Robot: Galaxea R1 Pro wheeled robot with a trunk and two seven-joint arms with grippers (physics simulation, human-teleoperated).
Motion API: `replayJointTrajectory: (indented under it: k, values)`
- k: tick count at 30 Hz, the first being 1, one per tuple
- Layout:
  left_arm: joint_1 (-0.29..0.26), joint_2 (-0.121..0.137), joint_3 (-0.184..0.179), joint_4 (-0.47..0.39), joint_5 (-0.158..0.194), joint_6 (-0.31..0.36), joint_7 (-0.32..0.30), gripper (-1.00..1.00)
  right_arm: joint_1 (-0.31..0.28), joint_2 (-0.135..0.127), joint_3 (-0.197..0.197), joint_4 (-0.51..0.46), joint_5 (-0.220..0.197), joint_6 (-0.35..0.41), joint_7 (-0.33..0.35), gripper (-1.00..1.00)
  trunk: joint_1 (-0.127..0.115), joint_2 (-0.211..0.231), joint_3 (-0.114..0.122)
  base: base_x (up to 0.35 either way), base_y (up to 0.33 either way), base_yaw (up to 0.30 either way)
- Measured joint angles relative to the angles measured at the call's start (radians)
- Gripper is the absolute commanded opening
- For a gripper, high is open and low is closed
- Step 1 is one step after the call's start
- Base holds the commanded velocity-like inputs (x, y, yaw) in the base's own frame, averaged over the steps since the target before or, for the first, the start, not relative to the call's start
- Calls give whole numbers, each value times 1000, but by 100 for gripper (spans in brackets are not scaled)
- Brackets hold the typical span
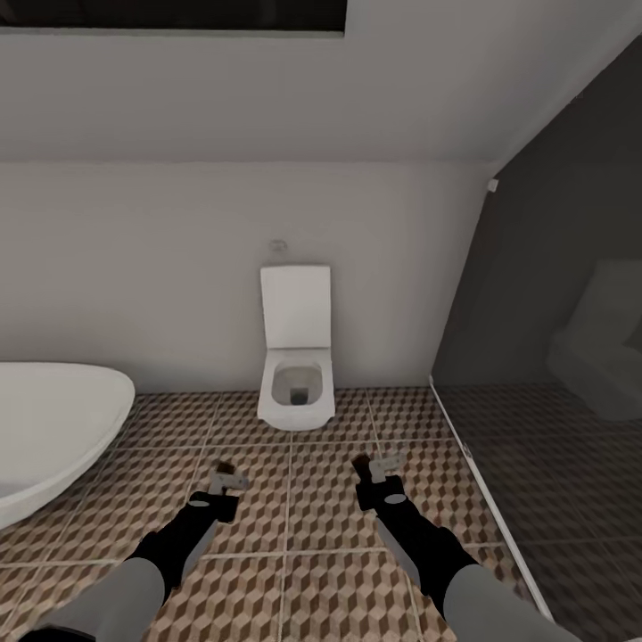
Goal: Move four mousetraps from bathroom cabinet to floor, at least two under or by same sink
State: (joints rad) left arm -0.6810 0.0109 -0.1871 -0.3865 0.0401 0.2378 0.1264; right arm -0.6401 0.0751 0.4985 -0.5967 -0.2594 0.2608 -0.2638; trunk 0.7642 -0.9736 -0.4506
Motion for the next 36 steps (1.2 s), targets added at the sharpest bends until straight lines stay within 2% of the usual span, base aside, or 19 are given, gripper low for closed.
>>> replayJointTrajectory:
  k: [36]
  values:
    - [0, -2, 0, 2, 0, 0, -1, -100, -1, 0, 0, 0, 0, 0, 0, -100, 138, -252, -170, 0, 0, 0]
